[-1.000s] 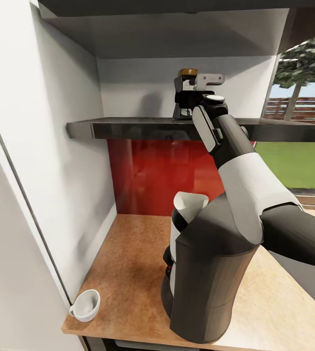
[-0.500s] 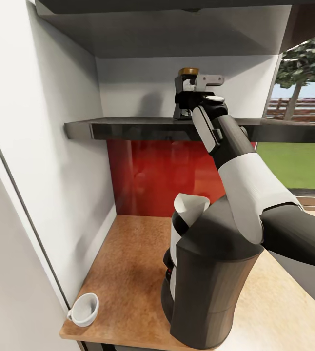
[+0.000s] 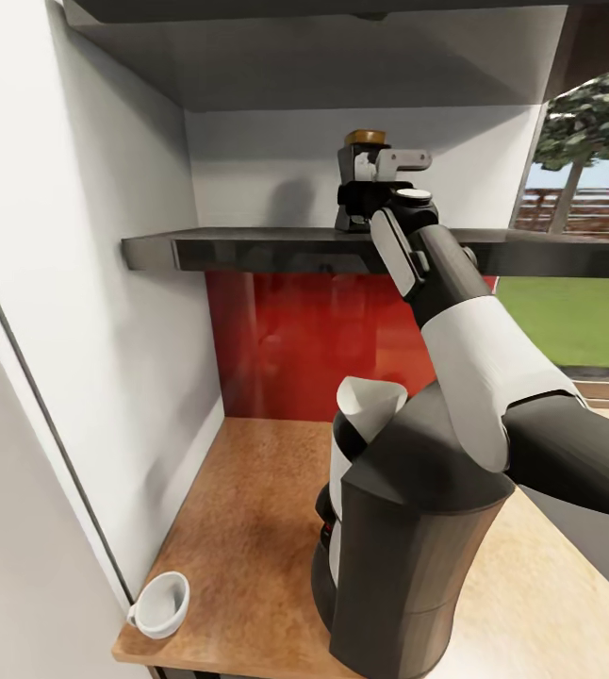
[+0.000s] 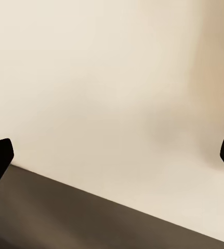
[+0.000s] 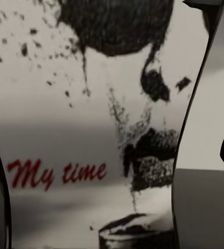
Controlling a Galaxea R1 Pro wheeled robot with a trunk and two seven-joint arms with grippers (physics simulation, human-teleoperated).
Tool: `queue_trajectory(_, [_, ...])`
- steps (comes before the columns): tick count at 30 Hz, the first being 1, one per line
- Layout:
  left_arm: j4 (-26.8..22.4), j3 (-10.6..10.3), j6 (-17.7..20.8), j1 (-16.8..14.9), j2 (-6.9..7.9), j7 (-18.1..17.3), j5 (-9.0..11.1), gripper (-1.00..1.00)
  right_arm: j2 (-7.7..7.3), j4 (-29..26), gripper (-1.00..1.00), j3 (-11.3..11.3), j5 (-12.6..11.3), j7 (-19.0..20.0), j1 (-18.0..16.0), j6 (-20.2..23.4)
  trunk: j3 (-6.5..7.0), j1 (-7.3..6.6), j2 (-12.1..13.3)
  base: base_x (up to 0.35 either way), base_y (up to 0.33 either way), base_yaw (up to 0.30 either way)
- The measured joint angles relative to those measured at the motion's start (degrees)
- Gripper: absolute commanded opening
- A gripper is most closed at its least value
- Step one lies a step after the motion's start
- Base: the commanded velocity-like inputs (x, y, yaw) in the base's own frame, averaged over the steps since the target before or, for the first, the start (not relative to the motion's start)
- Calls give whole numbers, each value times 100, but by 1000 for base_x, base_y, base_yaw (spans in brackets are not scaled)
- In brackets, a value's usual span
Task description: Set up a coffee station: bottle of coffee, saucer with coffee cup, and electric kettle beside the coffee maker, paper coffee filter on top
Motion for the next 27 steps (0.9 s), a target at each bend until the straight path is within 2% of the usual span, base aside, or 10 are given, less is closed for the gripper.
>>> queue_trajectory(3, [0,-1,0,0,-1,0,0,100,0,-5,100,0,-3,1,0,0,0,0,0,11,0,0])
queue_trajectory(4, [0,-1,0,0,-1,0,0,100,0,-5,-100,0,-5,0,0,-1,0,0,0,5,0,0])
queue_trajectory(27, [0,0,-7,0,2,2,0,100,0,-66,-100,2,-1,6,0,2,0,0,0,0,0,0])
